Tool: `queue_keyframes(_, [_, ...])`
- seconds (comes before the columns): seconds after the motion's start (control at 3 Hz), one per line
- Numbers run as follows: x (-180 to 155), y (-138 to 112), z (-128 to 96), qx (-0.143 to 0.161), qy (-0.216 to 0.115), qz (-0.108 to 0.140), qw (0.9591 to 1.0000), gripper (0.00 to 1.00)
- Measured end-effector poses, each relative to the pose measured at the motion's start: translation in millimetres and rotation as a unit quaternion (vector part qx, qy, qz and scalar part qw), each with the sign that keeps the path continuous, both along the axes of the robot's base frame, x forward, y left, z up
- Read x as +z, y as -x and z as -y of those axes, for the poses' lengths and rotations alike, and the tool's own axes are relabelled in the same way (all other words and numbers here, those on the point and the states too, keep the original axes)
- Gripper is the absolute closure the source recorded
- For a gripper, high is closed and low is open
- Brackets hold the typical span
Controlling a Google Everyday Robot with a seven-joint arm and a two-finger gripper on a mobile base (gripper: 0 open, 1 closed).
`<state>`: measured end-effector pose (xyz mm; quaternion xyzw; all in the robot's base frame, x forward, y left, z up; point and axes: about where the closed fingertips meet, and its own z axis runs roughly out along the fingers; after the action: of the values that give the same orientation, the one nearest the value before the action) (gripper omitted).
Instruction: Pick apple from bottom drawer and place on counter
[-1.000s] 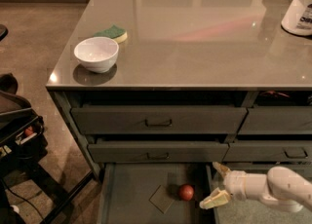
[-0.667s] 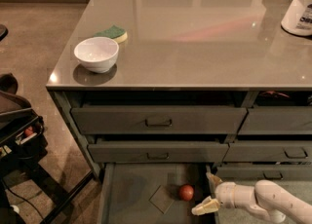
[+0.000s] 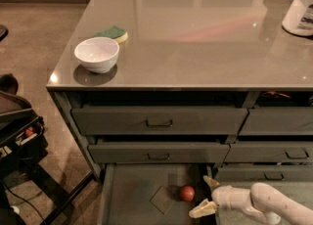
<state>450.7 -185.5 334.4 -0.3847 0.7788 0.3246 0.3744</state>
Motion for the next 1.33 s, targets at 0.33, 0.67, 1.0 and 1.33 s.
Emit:
queue_keyframes(0.33, [-37,-6,-12,0.013,-0.008,0.001,0.9999,0.00])
queue_keyframes(0.67, [-76,-17,-23,0.019,-0.020,-0.004,0.9996,0.00])
queue_keyframes(1.0, [-83,-21,-22,0.014,-0.021,-0.004,0.9997,0.00])
queue_keyframes(1.33, [-90,-20,-24,0.014,-0.026,-0.012,0.9995,0.00])
